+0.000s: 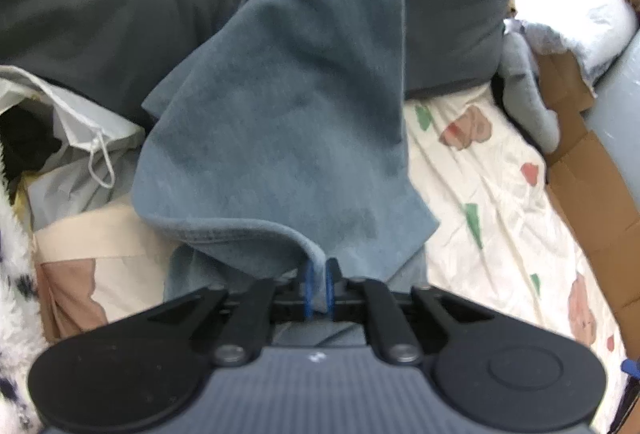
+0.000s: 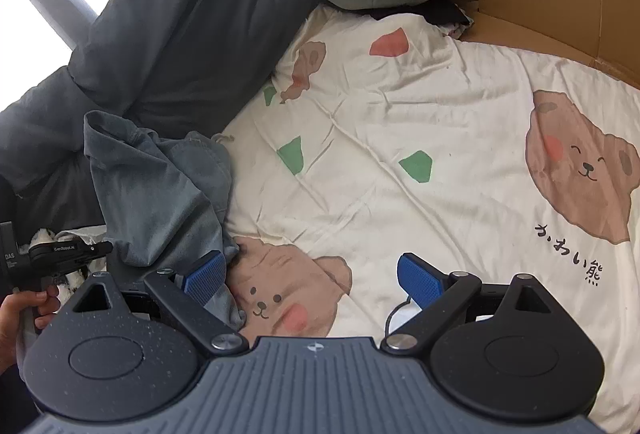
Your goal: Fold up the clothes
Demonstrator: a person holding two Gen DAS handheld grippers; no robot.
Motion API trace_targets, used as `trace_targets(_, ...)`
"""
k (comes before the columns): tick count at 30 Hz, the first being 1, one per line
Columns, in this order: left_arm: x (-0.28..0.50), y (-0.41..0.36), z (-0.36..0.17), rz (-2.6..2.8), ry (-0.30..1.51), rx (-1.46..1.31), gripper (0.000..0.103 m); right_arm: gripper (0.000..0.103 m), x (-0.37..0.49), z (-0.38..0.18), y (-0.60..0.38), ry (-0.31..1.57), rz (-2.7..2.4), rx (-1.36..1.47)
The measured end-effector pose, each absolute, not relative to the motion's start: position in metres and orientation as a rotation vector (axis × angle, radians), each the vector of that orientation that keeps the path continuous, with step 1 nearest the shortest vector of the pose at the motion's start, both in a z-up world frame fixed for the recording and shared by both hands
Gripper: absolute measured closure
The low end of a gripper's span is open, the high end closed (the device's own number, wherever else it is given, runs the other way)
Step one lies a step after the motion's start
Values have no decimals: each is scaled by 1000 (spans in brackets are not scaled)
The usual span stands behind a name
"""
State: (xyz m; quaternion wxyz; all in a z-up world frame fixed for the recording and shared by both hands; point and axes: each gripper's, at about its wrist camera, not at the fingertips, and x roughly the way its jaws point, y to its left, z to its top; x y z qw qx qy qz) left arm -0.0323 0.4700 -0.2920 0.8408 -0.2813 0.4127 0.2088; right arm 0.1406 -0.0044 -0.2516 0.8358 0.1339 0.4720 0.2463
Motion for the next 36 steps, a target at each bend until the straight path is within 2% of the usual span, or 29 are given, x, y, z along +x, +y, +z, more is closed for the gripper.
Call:
trace_targets(2, -31, 470, -295, 443, 883, -595, 71, 8, 140, -254, -5, 1004, 520, 285)
trace_targets(7, -27, 471, -306, 448, 914, -592, 59, 8, 138, -259, -7, 1015, 518, 289)
trace_targets(9, -26, 470, -311, 444, 922, -582, 60, 8, 139, -261, -6, 1016, 523, 292)
trace_targets(10, -26, 469, -311, 437, 921, -583, 68, 8, 139, -261, -5, 1016, 527, 294)
trace_targets(11, -26, 468, -310, 429, 919, -585, 87, 8, 139, -262, -4, 1017, 531, 295)
trace_targets(12, -26, 467, -309, 421, 918, -585, 94, 8, 140, -263, -2, 1018, 534, 294)
trace_targets(23, -28, 421, -254, 241, 802, -588, 97, 8, 136, -263, 18, 1018, 599, 293)
trace_targets(36, 16, 335, -212, 2, 763, -568, 100, 11, 130, -261, 39, 1018, 682, 304)
